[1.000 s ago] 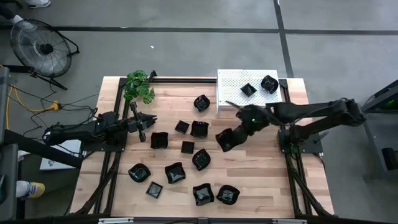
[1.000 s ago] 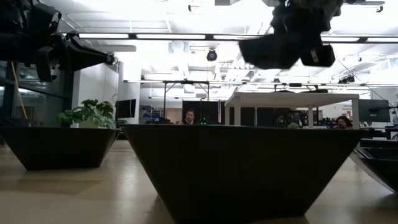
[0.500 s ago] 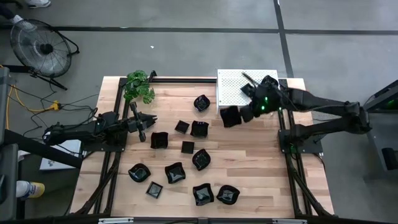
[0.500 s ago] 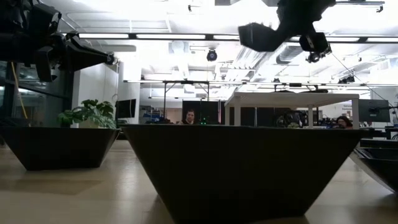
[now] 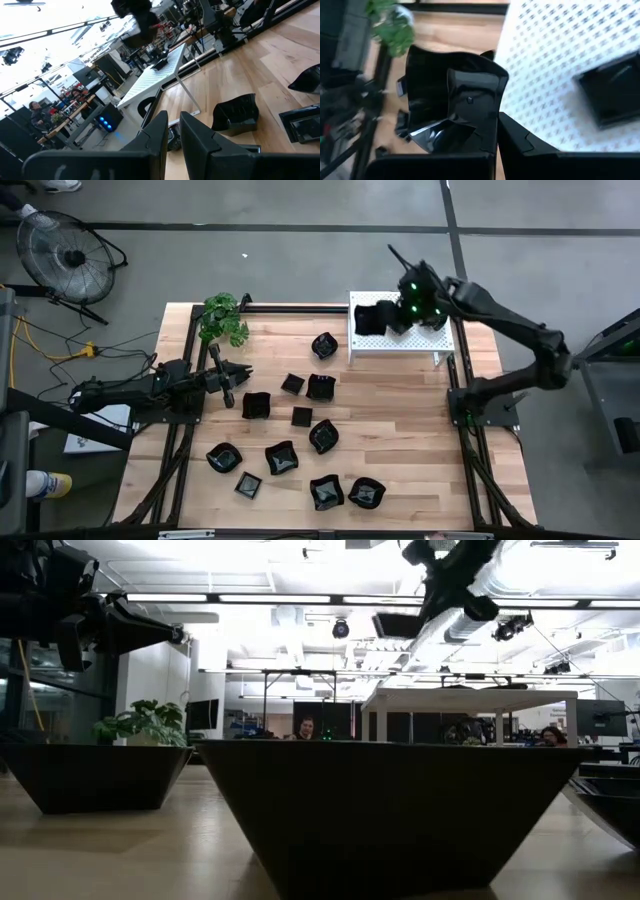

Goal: Pick & Place Mini shaped plates
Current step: Put the distorted square plate on the shelf

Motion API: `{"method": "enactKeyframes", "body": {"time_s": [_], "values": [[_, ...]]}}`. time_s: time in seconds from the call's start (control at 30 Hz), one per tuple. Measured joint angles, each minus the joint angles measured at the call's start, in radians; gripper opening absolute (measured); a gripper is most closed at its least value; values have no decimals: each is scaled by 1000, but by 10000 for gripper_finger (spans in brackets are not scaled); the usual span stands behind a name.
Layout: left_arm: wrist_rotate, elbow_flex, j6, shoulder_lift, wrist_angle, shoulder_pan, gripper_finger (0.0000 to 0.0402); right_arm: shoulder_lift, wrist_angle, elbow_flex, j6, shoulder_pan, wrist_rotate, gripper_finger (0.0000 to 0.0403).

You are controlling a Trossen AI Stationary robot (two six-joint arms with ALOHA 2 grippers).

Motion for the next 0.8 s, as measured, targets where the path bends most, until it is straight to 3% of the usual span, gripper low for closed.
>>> {"method": "enactKeyframes", "body": {"time_s": [0.33, 0.8], "values": [[0, 0, 0, 0, 0, 0, 46, 213, -68, 168, -71, -121, -60, 0], [0, 0, 0, 0, 0, 0, 46, 301, -68, 175, -97, -205, -84, 0]]}}
